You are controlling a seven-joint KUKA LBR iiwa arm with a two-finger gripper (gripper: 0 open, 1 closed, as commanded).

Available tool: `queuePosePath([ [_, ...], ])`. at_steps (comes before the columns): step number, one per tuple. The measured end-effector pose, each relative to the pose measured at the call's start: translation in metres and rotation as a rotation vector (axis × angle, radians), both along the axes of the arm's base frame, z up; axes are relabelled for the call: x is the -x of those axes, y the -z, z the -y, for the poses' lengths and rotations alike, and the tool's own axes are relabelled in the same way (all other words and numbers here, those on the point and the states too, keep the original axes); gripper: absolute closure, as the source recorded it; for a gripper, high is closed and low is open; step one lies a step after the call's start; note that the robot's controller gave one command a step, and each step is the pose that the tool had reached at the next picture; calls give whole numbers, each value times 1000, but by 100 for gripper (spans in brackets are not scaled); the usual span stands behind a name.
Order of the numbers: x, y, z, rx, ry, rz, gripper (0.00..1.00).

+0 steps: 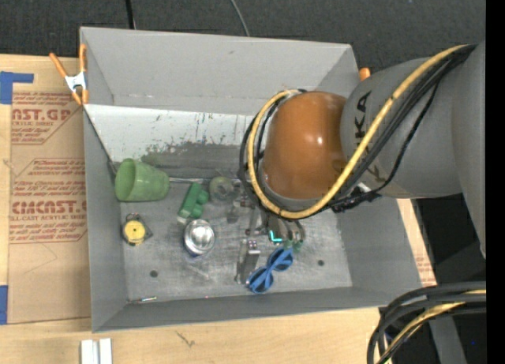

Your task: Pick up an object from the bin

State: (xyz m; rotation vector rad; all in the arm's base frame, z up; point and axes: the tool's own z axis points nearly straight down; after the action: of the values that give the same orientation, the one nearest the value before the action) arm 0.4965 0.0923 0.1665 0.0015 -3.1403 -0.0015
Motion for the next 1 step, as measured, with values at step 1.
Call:
queuePosePath([
  [1,-43,97,-54,-1,72,8,0],
])
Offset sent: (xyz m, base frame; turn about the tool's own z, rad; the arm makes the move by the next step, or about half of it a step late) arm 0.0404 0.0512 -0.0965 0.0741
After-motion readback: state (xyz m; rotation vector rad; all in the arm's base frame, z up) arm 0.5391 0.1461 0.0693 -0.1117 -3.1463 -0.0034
